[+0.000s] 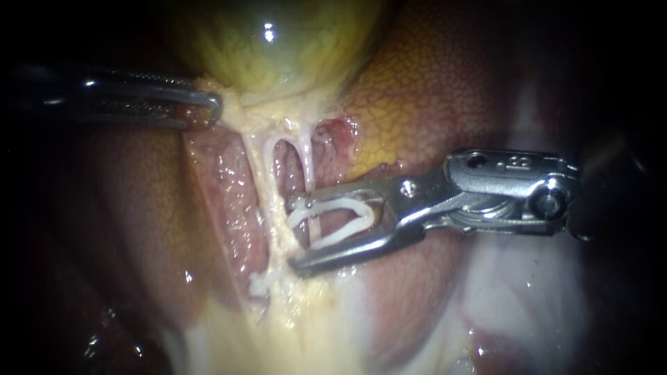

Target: Clipping second clip left tube

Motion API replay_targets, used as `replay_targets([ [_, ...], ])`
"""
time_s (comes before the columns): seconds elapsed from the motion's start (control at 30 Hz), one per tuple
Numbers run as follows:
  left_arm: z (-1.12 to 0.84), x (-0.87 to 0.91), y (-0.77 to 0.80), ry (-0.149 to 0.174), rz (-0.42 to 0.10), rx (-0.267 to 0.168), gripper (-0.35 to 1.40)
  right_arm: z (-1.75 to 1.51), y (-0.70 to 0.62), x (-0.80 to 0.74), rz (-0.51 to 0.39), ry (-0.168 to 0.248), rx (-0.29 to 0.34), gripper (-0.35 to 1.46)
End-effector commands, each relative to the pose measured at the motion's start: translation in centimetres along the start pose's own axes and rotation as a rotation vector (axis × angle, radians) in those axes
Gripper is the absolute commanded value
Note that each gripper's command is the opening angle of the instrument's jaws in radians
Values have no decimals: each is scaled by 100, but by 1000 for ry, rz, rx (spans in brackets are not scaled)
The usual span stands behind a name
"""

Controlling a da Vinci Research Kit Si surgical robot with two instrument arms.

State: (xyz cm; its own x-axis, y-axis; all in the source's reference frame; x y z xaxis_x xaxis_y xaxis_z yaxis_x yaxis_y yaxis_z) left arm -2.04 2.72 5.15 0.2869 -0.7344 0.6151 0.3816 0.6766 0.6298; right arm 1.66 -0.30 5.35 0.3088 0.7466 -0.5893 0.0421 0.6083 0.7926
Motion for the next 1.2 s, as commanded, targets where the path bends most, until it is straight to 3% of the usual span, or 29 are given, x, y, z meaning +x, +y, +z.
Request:
replay_targets([
  [0.03,0,0,0,0,0,1,-35,0,1,-1,5,-1,0,43],
  [0.33,0,0,0,0,0,1,-35,9,12,-21,14,-3,-6,43],
  [0.67,0,0,0,0,0,1,-35,14,35,-38,14,-5,-14,43],
  [1.07,0,0,0,0,0,1,-35,15,50,-41,11,-4,-19,44],
  [1.2,0,1,0,0,1,0,-35,17,51,-40,10,7,13,44],
])
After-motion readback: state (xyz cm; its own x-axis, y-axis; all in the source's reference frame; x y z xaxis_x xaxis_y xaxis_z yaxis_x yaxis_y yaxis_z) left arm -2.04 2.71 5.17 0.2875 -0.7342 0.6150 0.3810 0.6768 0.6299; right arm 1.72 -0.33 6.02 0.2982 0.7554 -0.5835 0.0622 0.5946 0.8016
